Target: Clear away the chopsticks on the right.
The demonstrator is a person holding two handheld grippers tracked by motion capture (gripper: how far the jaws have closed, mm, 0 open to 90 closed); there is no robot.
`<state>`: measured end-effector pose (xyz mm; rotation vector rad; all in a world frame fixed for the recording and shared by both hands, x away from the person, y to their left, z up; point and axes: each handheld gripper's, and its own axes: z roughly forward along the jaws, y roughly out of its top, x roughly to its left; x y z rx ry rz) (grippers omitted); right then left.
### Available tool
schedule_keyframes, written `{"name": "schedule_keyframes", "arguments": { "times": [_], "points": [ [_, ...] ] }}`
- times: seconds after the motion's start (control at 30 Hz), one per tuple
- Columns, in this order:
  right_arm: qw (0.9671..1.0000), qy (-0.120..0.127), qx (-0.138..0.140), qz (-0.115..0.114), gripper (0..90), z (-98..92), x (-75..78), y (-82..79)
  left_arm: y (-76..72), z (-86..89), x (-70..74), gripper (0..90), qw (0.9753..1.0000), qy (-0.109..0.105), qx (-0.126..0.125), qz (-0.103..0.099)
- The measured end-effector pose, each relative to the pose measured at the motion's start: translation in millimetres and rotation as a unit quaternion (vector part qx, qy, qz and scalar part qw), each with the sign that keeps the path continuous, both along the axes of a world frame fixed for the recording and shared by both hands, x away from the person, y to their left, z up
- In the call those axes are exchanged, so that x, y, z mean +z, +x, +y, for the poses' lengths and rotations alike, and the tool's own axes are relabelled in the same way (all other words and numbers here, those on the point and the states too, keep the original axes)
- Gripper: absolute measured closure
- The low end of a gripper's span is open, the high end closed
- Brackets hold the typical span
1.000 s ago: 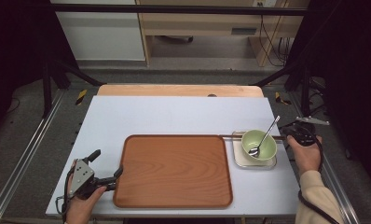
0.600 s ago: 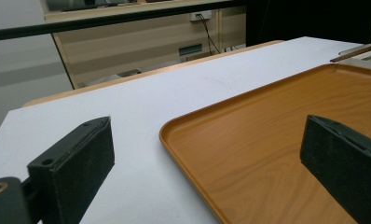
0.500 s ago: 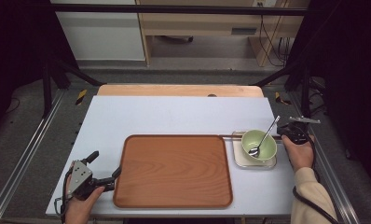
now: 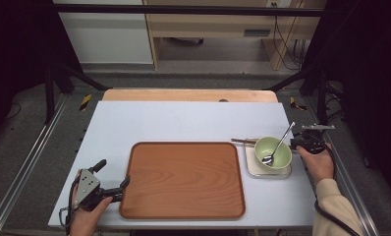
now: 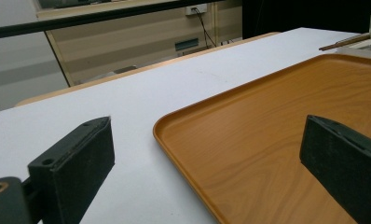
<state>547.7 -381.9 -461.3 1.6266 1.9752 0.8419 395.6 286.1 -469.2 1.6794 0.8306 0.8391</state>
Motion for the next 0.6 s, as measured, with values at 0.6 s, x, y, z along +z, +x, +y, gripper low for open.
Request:
{"name": "schedule_keyframes", "arguments": {
  "times": [0.6],
  "points": [
    [0.9991, -0.002, 0.037, 0.021, 90.0, -0.2, 5.2, -22.9, 0.0, 1.3, 0.7, 2.7, 1.0000, -0.003, 0.000, -0.001]
  ]
}}
